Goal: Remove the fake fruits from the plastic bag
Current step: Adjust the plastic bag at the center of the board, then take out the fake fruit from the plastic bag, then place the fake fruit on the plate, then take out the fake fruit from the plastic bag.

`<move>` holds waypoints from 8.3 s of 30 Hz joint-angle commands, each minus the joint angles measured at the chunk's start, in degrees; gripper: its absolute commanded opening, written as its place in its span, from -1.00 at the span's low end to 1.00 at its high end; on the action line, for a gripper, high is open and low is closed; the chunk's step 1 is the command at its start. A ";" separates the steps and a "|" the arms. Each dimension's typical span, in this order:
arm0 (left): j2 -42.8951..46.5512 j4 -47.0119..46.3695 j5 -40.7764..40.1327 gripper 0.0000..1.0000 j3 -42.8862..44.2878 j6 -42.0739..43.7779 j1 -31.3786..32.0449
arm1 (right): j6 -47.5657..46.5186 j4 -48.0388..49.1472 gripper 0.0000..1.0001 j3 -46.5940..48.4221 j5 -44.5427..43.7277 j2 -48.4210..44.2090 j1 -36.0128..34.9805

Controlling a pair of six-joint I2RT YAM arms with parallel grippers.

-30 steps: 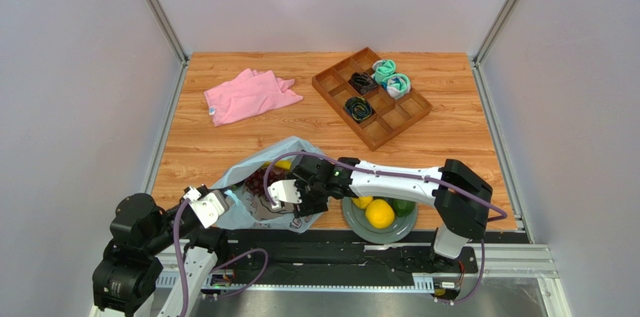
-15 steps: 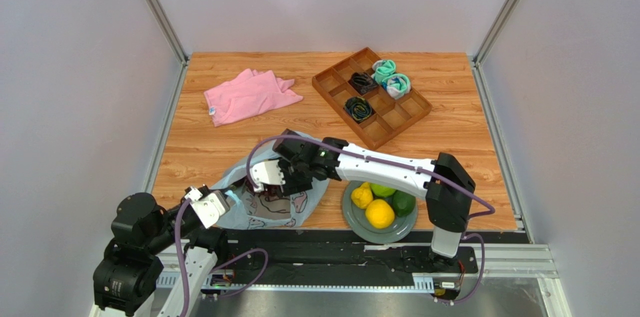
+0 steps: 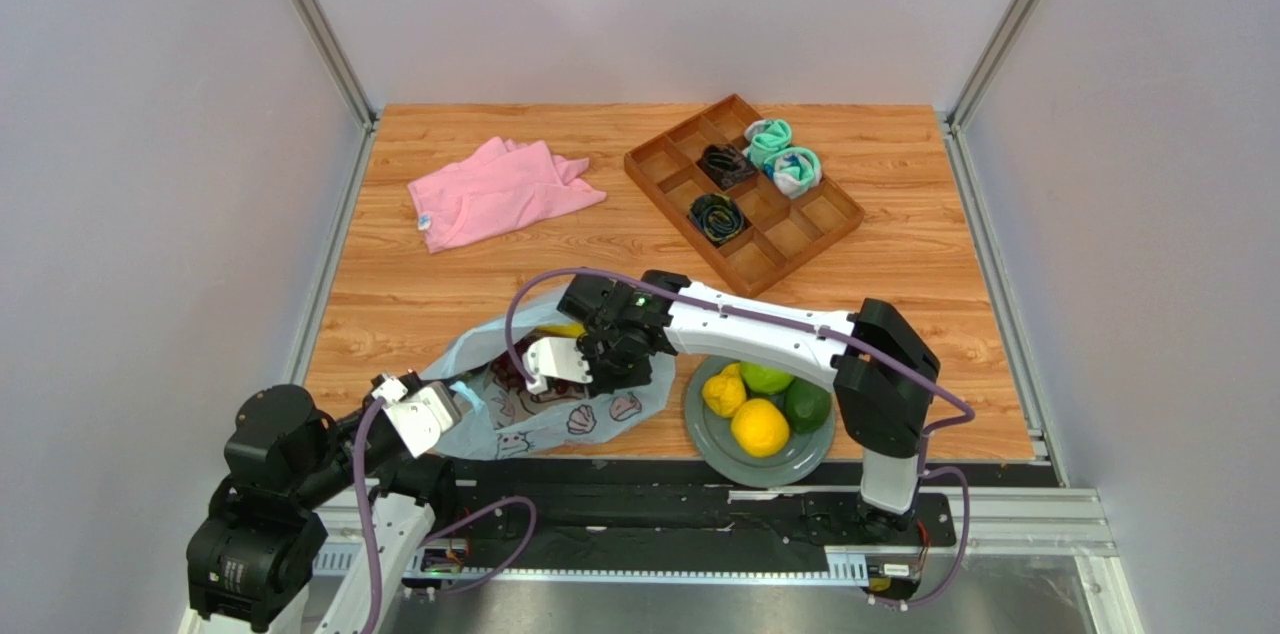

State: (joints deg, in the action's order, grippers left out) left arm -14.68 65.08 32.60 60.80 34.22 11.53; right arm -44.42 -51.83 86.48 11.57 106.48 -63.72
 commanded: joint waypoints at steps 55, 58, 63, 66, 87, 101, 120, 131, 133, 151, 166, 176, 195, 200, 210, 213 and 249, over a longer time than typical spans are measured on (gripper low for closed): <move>-7.39 -3.55 2.03 -1.00 0.11 -1.52 -0.37 | -15.24 -6.09 -0.70 -1.58 14.34 -20.36 -3.34; -7.56 -4.00 1.85 -1.00 0.46 -1.87 -0.37 | -16.83 -4.69 -0.74 -1.22 14.62 -17.63 -4.13; -7.39 -3.38 1.33 -1.00 1.69 -2.66 -0.37 | -18.15 -2.84 -0.75 0.71 14.27 -9.55 -5.53; -7.47 -2.50 1.06 -1.00 2.57 -2.49 -0.46 | -20.08 0.14 -0.78 0.36 8.75 -6.29 -6.41; -7.56 -2.15 2.99 -1.00 2.14 -2.66 -0.89 | -19.21 -0.65 1.00 -2.01 -12.70 5.85 -2.81; -5.81 2.33 3.17 -1.00 5.91 -1.35 -1.07 | -17.63 -14.95 0.95 9.41 -3.41 3.22 0.35; -4.84 1.10 5.99 -1.00 4.77 -2.48 -1.07 | -15.60 -12.59 0.60 15.30 -1.73 13.31 4.49; -5.01 -0.04 6.34 -1.00 3.89 -3.28 -1.07 | -8.69 -11.98 -0.05 16.79 1.43 10.62 4.40; -5.01 -0.48 6.95 -1.00 3.28 -3.54 -1.07 | -5.51 -10.49 -0.11 19.06 4.33 7.97 4.49; -7.12 -8.39 4.49 -1.00 -1.73 -9.34 -1.07 | 16.38 -9.51 -0.18 22.24 20.34 -15.67 6.06; -6.33 -11.90 3.70 -1.00 -5.42 -10.75 -1.07 | 0.47 -26.48 -0.21 -17.65 1.96 -44.16 9.58; -6.24 -12.52 3.79 -1.00 -6.48 -10.58 -1.07 | -3.27 -22.80 -0.20 -34.26 -0.83 -56.72 6.86; -6.15 -11.38 2.38 -1.00 -4.81 -10.13 -1.24 | -17.62 -15.40 -0.10 -47.71 0.03 -67.98 4.31; -6.15 -11.38 2.64 -1.00 -4.72 -10.31 -1.51 | -19.64 -14.09 0.03 -50.61 0.03 -68.95 4.22; -6.33 -11.03 3.08 -1.00 -4.19 -10.40 -1.60 | -19.56 -11.27 0.43 -52.81 -0.85 -71.58 4.05; -6.24 -11.29 3.35 -1.00 -4.63 -10.57 -1.60 | -19.56 -10.83 0.50 -52.99 -1.73 -73.07 4.05; -8.26 10.93 0.01 -1.00 6.79 6.30 -1.86 | 7.94 27.79 -0.42 -8.86 8.49 -12.36 -1.84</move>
State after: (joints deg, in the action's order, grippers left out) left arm -22.15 71.42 35.11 65.01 36.36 10.02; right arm -39.20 -37.54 77.23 24.75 90.72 -63.66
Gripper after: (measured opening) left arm 0.008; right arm 0.330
